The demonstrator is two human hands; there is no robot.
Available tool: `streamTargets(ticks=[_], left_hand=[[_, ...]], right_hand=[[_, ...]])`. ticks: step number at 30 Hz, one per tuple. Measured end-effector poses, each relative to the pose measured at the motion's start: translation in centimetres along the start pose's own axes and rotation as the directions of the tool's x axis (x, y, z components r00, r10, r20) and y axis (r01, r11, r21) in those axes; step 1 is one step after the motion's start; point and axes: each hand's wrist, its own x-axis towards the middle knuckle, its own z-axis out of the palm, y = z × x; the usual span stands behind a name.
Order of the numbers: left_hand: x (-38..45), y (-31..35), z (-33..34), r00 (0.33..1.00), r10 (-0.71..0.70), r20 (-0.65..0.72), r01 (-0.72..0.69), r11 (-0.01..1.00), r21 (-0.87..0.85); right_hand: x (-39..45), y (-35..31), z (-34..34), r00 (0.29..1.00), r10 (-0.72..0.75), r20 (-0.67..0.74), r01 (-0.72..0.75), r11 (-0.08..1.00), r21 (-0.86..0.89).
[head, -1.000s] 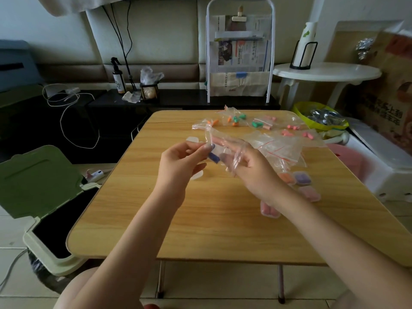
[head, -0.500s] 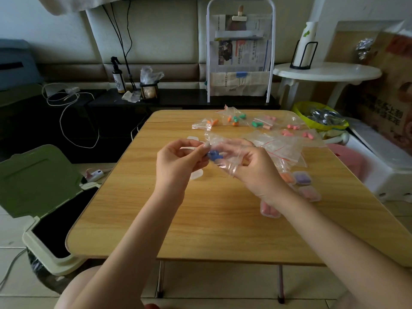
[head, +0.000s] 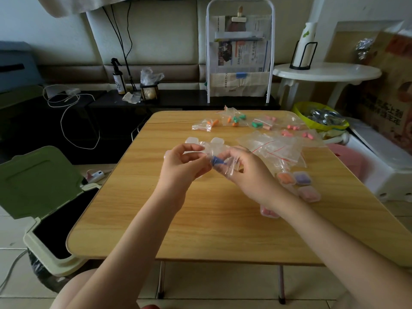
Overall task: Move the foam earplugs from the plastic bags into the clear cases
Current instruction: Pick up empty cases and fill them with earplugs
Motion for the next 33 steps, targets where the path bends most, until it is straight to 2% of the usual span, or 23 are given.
streamTargets(ticks=[3,5,8,11,14,18,21,24,28,31,33], left_hand=[[0.2,-0.2,-0.1,0.999,0.007,-0.037,-0.005,0.999,0.047],[0.4,-0.6,-0.1,0.991,0.082,-0.104,-0.059,0.977,0.205],[0.5,-1.0,-0.1,0.959,0.236,-0.159,-0.139,0.876,0.461],[0.7,-1.1,-0.2,0.939,0.325,-0.115,-0.204,0.792,0.575],[0.9,-1.1,-0.4,0.936,0.336,-0.110,-0.203,0.766,0.610],[1.3,-1.1,-0.6,0.957,0.226,-0.180,-0.104,0.850,0.516],[1.4,-1.1,-1.1,0.945,0.233,-0.228,-0.085,0.851,0.518],[1.7,-1.0,-1.5,0.946,0.172,-0.275,-0.054,0.919,0.390],[1.8,-0.6,-1.5,0.968,-0.087,-0.237,0.090,0.996,0.003],[1.6,-0.2,-1.2,0.965,-0.242,-0.099,0.188,0.906,-0.379],[1.2,-0.1,-0.7,0.950,-0.310,0.040,0.291,0.828,-0.479]], right_hand=[[-0.2,-0.2,0.3,0.999,-0.037,0.022,0.037,0.999,-0.001],[-0.2,0.0,0.4,0.997,-0.066,0.032,0.067,0.998,-0.020],[-0.1,0.3,0.5,0.996,-0.079,0.033,0.080,0.996,-0.025],[-0.1,0.5,0.5,0.997,-0.078,0.016,0.078,0.997,-0.008],[0.0,0.7,0.4,0.998,-0.065,-0.022,0.065,0.998,-0.003],[0.0,0.5,0.5,0.997,-0.046,-0.057,0.048,0.999,0.024],[-0.1,0.2,0.2,0.994,-0.055,-0.090,0.061,0.996,0.069],[0.1,0.2,-0.1,0.986,-0.059,-0.157,0.073,0.994,0.084],[0.3,0.4,-0.3,0.963,-0.034,-0.268,0.054,0.996,0.069],[0.1,0.1,-0.2,0.955,-0.077,-0.288,0.090,0.995,0.035],[-0.1,-0.2,0.2,0.957,-0.160,-0.242,0.154,0.987,-0.044]])
